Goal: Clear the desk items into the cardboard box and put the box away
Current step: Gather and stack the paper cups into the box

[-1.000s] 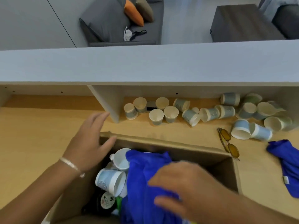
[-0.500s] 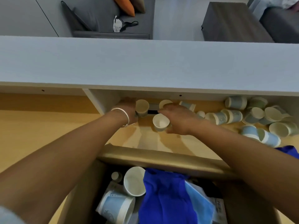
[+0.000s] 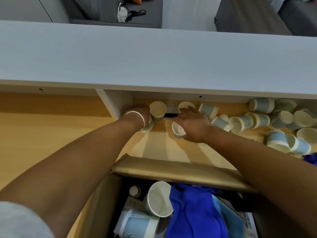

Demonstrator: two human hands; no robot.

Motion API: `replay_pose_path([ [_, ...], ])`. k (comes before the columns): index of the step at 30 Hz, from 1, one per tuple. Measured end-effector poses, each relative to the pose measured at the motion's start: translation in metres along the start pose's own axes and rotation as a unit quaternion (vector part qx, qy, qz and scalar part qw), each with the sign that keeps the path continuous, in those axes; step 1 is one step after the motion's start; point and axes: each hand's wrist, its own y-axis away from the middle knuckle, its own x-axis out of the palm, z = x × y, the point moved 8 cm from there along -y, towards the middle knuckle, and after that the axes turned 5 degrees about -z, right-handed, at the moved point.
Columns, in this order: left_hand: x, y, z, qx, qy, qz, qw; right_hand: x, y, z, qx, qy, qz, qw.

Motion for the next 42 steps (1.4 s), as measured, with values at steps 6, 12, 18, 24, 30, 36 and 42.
replay_pose_path([
  [6, -0.015, 0.023, 0.004, -0.006, 0.040, -0.001, 0.999, -0.002, 0.000, 0.013, -0.005, -0.046, -0.011, 0.999],
  [12, -0.026, 0.058, 0.009, -0.006, 0.003, 0.003, 1.000, -0.041, -0.004, 0.001, 0.085, -0.174, -0.117, 0.974],
  [18, -0.011, 0.072, 0.013, 0.005, -0.023, 0.039, 0.999, -0.065, -0.017, -0.004, 0.153, -0.253, -0.208, 0.932],
  [24, 0.004, 0.073, 0.020, 0.021, 0.009, 0.090, 0.996, -0.056, -0.050, 0.012, 0.161, -0.266, -0.229, 0.923],
  [30, 0.014, 0.078, 0.034, 0.029, 0.104, 0.083, 0.991, -0.022, -0.075, 0.020, 0.161, -0.207, -0.108, 0.959],
  [36, 0.006, 0.086, 0.041, 0.036, 0.199, 0.043, 0.978, 0.000, -0.076, 0.026, 0.159, -0.183, -0.034, 0.969],
  [42, -0.033, 0.107, 0.032, 0.045, 0.274, -0.015, 0.961, -0.037, -0.037, 0.023, 0.129, -0.188, -0.075, 0.971],
])
